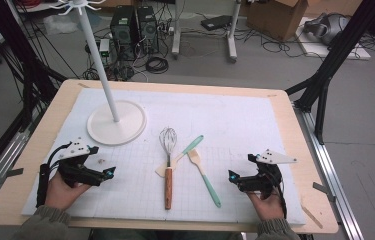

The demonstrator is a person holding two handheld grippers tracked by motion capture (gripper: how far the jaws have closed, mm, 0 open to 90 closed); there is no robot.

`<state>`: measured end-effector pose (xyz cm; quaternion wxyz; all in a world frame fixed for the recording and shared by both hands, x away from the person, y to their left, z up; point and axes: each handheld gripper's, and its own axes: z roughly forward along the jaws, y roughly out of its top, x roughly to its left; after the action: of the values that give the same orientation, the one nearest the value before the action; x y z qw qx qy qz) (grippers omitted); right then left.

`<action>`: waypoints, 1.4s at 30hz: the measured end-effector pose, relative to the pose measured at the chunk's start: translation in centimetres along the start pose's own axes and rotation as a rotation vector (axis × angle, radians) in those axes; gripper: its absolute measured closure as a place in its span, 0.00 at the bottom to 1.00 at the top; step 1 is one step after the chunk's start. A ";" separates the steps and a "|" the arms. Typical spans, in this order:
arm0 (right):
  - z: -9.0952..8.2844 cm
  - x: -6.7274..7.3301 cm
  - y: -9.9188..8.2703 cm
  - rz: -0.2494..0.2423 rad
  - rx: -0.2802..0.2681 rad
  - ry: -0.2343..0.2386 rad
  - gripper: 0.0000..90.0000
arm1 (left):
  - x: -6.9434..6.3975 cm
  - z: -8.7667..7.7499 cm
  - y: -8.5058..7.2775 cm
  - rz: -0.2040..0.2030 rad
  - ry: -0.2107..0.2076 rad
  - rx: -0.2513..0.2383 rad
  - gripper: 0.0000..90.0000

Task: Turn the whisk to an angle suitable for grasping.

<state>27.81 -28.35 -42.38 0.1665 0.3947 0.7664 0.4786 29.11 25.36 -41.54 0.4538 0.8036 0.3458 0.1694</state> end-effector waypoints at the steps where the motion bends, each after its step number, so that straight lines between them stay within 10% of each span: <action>1: 0.0 0.0 0.0 0.000 0.000 0.000 0.00 | 0.0 0.0 0.0 -0.001 -0.003 0.001 0.02; 19: -0.3 0.8 0.3 -0.015 -0.031 -0.018 0.01 | -0.2 -0.5 -0.2 0.017 -0.001 -0.004 0.02; 31: -0.5 1.9 1.9 0.027 -0.055 0.053 0.06 | -0.2 -0.7 -0.3 0.021 -0.003 0.001 0.02; 33: -0.6 2.0 2.0 0.022 -0.060 0.062 0.10 | -0.2 -0.6 -0.3 0.017 -0.003 -0.004 0.02; 34: -0.8 2.2 2.2 -0.008 -0.063 0.097 0.28 | -0.2 -0.6 -0.3 0.016 -0.004 -0.006 0.02; 42: -0.5 3.1 3.0 -0.013 -0.029 0.147 0.44 | -0.4 -0.4 -0.3 0.023 -0.008 0.000 0.02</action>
<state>26.85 -25.56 -39.20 0.1186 0.3510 0.7721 0.5163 28.48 25.40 -41.54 0.4532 0.8081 0.3347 0.1717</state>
